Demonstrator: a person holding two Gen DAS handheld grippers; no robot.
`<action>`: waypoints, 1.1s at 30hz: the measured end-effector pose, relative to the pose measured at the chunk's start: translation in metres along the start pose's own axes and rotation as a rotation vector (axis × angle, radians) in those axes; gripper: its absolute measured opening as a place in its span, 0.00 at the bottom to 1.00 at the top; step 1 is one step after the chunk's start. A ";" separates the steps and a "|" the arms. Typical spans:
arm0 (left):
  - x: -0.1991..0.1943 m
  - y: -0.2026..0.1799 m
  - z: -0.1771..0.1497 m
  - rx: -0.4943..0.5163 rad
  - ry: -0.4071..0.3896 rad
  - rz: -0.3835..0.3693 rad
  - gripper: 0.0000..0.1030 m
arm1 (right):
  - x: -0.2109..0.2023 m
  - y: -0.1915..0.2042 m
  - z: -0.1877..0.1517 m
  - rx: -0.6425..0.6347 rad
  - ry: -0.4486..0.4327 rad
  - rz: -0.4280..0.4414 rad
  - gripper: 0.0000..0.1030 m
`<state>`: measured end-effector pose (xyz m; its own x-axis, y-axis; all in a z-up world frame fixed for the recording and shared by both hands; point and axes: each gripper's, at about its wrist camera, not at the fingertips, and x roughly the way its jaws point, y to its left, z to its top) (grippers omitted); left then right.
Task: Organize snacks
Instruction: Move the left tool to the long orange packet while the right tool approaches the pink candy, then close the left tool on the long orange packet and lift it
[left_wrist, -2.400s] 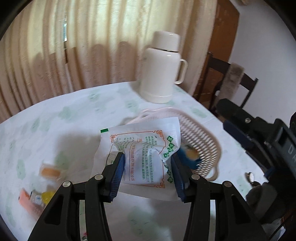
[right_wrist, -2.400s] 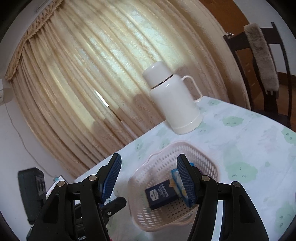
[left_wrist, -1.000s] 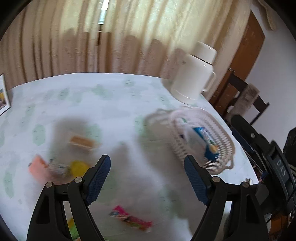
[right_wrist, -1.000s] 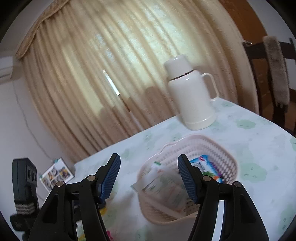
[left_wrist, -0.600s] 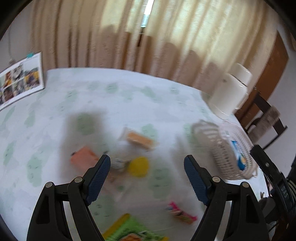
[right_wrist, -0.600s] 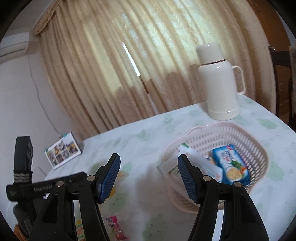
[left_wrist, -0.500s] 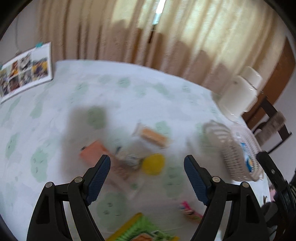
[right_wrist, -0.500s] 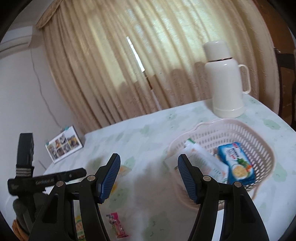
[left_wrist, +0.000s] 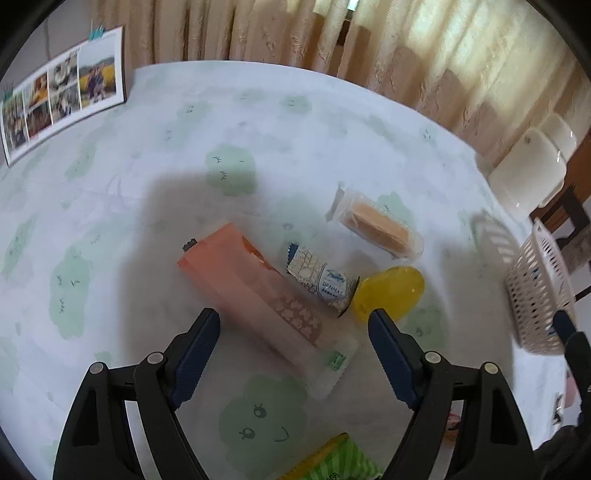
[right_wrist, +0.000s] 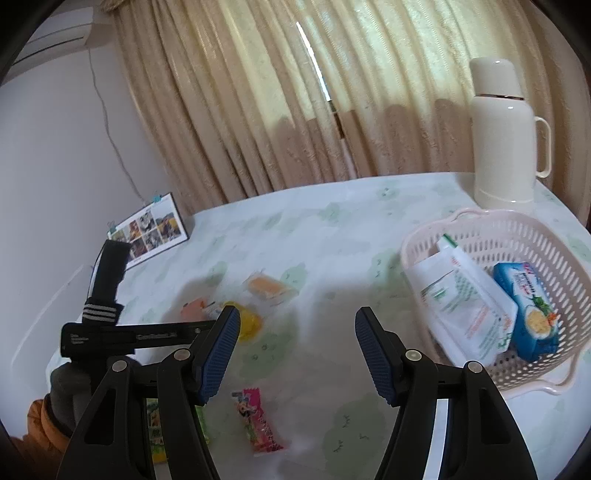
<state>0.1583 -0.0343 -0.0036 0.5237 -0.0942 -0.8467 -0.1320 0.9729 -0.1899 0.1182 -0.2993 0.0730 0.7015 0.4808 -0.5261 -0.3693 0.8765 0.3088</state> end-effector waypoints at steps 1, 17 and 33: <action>0.000 -0.001 -0.001 0.011 -0.003 0.009 0.77 | 0.001 0.001 0.000 -0.004 0.004 0.001 0.64; -0.011 0.032 -0.017 0.017 -0.013 0.180 0.86 | 0.007 0.009 -0.004 -0.029 0.036 0.012 0.64; -0.006 0.040 0.005 -0.012 -0.011 0.184 0.82 | 0.015 0.019 -0.011 -0.072 0.080 0.026 0.64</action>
<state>0.1543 0.0063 -0.0037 0.4993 0.0872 -0.8620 -0.2366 0.9708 -0.0388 0.1149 -0.2754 0.0627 0.6412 0.5015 -0.5809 -0.4317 0.8615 0.2673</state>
